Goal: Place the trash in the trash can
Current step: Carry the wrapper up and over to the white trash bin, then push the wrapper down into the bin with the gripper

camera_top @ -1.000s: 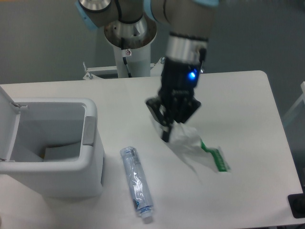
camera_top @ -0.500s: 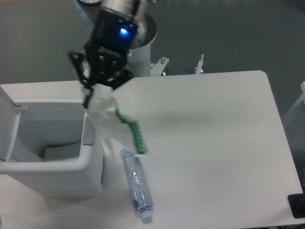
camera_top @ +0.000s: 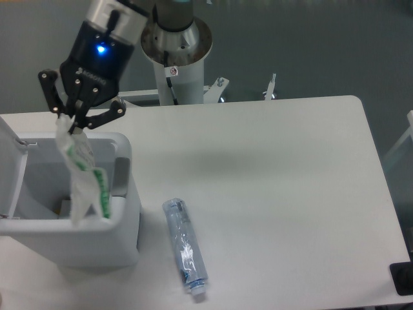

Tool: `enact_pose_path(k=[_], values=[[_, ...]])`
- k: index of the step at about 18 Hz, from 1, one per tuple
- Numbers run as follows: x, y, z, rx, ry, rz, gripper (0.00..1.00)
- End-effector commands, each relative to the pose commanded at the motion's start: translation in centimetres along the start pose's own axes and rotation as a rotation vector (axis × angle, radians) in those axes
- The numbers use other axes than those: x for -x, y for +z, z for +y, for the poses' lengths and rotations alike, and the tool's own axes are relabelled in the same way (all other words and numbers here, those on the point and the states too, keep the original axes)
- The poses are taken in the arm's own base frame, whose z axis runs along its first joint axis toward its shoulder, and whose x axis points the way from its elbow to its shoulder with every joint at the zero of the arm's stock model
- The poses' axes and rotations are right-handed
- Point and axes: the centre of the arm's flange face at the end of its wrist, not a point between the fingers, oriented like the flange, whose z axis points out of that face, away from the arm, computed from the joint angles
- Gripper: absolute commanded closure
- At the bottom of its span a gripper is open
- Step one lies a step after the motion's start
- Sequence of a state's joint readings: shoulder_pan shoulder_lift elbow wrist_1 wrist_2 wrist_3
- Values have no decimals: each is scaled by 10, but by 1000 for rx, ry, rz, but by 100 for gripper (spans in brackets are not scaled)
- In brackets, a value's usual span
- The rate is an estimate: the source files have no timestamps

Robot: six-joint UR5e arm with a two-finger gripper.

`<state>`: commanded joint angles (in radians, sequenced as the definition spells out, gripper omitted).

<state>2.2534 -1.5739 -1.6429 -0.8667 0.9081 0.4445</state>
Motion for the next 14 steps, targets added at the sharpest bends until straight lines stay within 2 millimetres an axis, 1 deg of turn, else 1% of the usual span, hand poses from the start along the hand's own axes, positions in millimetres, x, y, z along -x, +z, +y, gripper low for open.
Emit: enact_pose_path(k=[1, 2, 3, 6, 7, 11, 13, 14], values=[[-4, -2, -1, -4, 17, 0, 100], [-10, 1, -1, 0, 33, 10, 100], [-10, 2, 1, 5, 37, 11, 100], [-14, 9, 21, 29, 125, 25, 100], [-14, 11, 24, 34, 140, 27, 100], [-9, 14, 20, 39, 216, 19, 100], [-2, 20, 17, 46, 230, 15, 100], [4, 26, 19, 60, 250, 8, 100]])
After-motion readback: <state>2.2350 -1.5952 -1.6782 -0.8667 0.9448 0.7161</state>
